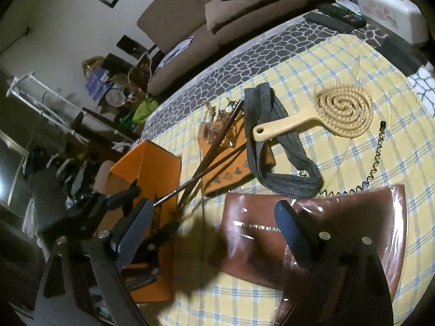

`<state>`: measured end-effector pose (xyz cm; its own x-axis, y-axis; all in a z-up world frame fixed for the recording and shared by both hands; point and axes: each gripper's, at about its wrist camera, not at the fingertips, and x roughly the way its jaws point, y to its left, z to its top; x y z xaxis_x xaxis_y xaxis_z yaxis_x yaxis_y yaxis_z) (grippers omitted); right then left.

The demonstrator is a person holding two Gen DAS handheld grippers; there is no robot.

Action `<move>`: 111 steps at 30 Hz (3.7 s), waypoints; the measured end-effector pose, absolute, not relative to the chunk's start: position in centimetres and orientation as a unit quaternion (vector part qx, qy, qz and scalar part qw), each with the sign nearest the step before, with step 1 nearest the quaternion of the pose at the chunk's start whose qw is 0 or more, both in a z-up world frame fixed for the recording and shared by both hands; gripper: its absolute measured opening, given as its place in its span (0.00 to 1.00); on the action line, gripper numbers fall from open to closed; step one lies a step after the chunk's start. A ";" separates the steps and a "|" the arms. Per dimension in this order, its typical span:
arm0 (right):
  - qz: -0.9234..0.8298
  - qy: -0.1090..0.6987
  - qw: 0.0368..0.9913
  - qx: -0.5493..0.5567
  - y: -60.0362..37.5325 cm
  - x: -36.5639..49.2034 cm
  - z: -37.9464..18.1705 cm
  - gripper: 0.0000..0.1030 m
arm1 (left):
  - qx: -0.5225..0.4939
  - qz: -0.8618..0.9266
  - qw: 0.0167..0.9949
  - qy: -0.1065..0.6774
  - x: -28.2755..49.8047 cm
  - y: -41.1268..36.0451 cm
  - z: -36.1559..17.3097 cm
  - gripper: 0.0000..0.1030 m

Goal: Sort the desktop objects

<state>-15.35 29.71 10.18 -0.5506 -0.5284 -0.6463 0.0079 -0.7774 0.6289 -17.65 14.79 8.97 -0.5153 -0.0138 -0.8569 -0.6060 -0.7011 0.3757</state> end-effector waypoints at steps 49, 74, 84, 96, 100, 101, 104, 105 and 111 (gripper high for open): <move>-0.799 -0.274 0.335 0.418 14.6 -16.1 12.3 0.16 | -0.468 0.841 0.251 -0.100 -12.5 -2.0 13.3 0.06; -0.822 -0.115 0.302 0.469 8.5 -16.2 9.3 0.15 | -0.520 0.827 0.206 -0.060 -12.0 -3.3 10.5 0.50; -0.840 -0.150 0.277 0.441 12.3 -16.2 11.3 0.22 | -0.494 0.841 0.194 -0.110 -13.1 -5.7 11.7 0.67; -0.863 -0.142 0.211 0.436 16.5 -16.3 11.7 0.82 | -0.480 0.849 0.203 -0.086 -13.3 -3.3 12.1 0.96; -0.867 -0.140 0.180 0.443 18.3 -16.3 11.1 0.85 | -0.470 0.856 0.207 -0.064 -13.2 -2.1 12.2 0.96; -0.868 -0.138 0.173 0.444 18.6 -16.3 11.0 0.85 | -0.469 0.857 0.207 -0.059 -13.1 -1.8 12.2 0.97; -0.873 -0.129 0.156 0.443 19.5 -16.1 11.0 0.86 | -0.466 0.859 0.206 -0.054 -13.0 -1.3 12.2 1.00; -0.874 -0.128 0.153 0.443 19.8 -16.0 11.1 0.87 | -0.465 0.859 0.206 -0.054 -13.0 -1.1 12.2 1.00; -0.882 -0.106 0.141 0.437 20.5 -15.3 11.6 0.99 | -0.462 0.861 0.207 -0.053 -13.0 -0.2 12.2 1.00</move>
